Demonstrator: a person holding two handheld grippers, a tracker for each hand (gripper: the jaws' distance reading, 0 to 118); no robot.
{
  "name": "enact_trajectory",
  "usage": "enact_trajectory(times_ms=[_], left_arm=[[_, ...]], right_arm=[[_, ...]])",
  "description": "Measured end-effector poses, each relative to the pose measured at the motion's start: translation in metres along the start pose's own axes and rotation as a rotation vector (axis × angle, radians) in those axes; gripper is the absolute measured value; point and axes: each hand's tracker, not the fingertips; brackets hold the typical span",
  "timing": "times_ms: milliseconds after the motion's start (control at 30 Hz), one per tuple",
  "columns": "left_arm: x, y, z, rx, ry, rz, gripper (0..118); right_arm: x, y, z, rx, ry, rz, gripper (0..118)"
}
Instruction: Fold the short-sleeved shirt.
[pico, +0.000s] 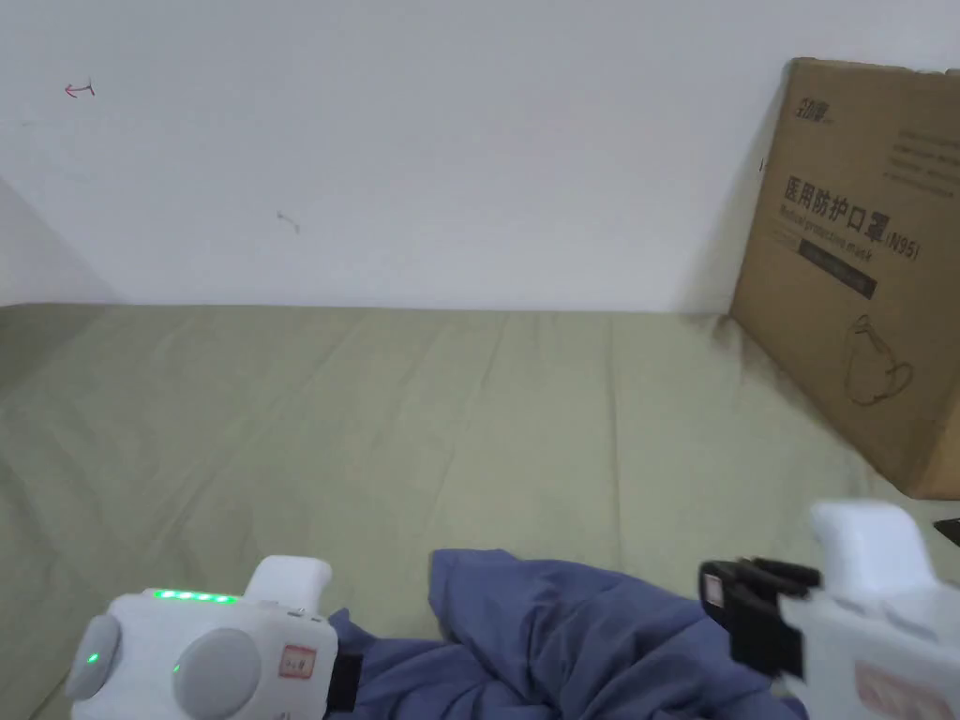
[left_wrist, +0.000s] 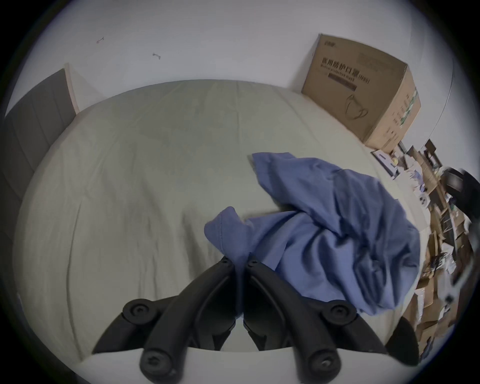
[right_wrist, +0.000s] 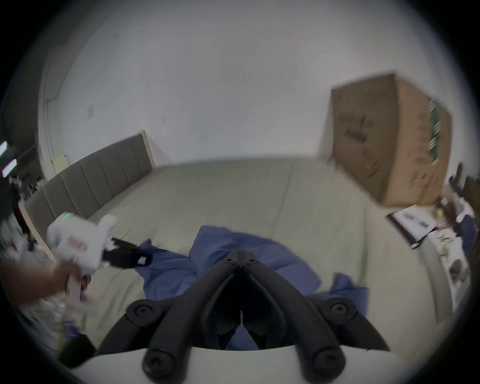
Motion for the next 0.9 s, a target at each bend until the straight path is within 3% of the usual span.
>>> enact_trajectory(times_ms=[67, 100, 167, 200, 267, 367, 433, 467, 500, 533, 567, 700, 900], left_arm=[[-0.003, -0.009, 0.008, 0.03, -0.011, 0.011, 2], [-0.005, -0.014, 0.01, 0.032, -0.016, 0.02, 2], [-0.005, -0.018, 0.013, 0.031, -0.03, 0.029, 2], [-0.005, -0.021, 0.014, 0.04, -0.027, 0.021, 2], [-0.003, -0.024, 0.014, 0.043, -0.011, -0.001, 2], [-0.011, -0.028, 0.014, 0.04, -0.006, -0.004, 2], [-0.016, -0.028, 0.011, 0.02, -0.008, 0.018, 2], [-0.021, -0.029, 0.01, 0.009, -0.012, 0.031, 2], [-0.024, -0.03, 0.008, 0.0, -0.014, 0.043, 2], [-0.026, -0.03, 0.008, -0.005, -0.013, 0.053, 2], [-0.029, -0.03, 0.008, -0.01, -0.01, 0.066, 2], [-0.041, -0.028, 0.016, -0.015, -0.002, 0.132, 2], [-0.058, -0.008, 0.07, 0.062, 0.095, 0.109, 2]], right_arm=[[0.025, 0.033, -0.059, -0.278, 0.076, -0.121, 19], [0.038, 0.043, -0.087, -0.38, 0.064, -0.182, 34], [0.053, 0.048, -0.127, -0.488, -0.045, -0.229, 95], [0.06, 0.047, -0.143, -0.527, -0.098, -0.246, 111], [0.073, 0.038, -0.168, -0.572, -0.168, -0.257, 109], [0.086, 0.015, -0.19, -0.717, -0.328, -0.209, 106], [0.088, 0.005, -0.191, -0.789, -0.314, -0.165, 81], [0.086, 0.007, -0.183, -0.731, -0.26, -0.159, 78], [0.082, 0.009, -0.175, -0.681, -0.263, -0.127, 57], [0.082, 0.013, -0.171, -0.669, -0.232, -0.105, 19], [0.082, 0.017, -0.165, -0.651, -0.166, -0.097, 3], [0.072, 0.04, -0.118, -0.529, -0.12, -0.072, 3], [0.081, 0.08, -0.033, -0.354, -0.066, -0.12, 3]])
